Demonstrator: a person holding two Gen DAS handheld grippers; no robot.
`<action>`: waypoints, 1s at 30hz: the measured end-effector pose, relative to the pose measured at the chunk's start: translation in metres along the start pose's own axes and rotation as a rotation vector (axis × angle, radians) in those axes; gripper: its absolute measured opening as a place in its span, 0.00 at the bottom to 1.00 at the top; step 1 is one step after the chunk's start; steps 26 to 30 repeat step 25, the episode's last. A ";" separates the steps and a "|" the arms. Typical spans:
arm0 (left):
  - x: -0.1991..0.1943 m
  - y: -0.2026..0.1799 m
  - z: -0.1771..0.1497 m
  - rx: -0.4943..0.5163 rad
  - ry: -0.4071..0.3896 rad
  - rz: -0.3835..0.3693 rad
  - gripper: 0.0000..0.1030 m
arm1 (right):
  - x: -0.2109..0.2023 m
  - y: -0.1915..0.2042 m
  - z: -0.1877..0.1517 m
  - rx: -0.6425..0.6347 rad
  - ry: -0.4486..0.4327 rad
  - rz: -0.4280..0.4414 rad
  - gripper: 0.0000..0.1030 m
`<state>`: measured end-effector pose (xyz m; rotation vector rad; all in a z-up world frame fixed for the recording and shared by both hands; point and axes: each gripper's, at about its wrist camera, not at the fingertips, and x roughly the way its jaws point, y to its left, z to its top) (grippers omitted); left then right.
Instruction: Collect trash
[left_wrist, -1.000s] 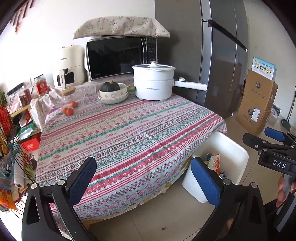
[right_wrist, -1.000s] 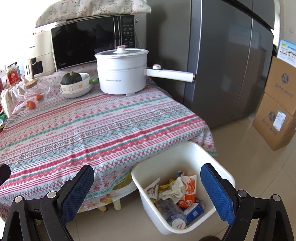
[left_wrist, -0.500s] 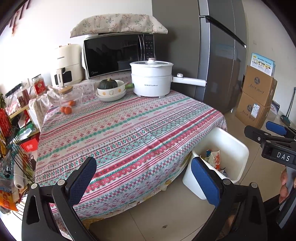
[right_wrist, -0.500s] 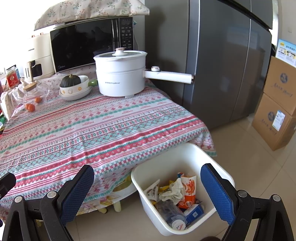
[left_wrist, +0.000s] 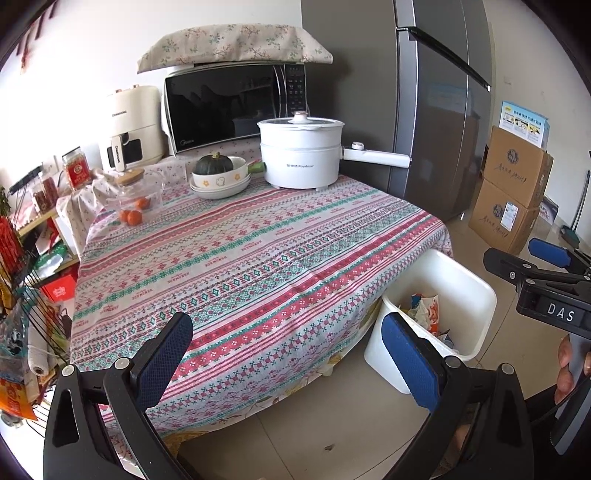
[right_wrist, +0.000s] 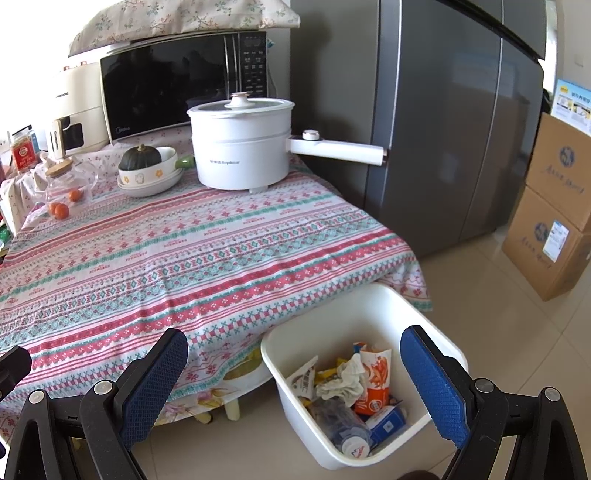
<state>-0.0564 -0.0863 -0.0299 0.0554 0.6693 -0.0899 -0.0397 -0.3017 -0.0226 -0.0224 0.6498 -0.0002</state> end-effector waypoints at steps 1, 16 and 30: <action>0.000 0.000 0.000 -0.003 0.000 -0.001 1.00 | 0.000 0.000 0.000 0.000 0.000 -0.001 0.93; 0.006 0.003 -0.001 -0.021 0.028 -0.022 1.00 | 0.001 -0.001 -0.001 -0.003 0.000 0.000 0.93; 0.005 0.005 0.000 -0.016 0.022 -0.017 1.00 | 0.002 0.000 -0.001 -0.005 0.001 0.001 0.93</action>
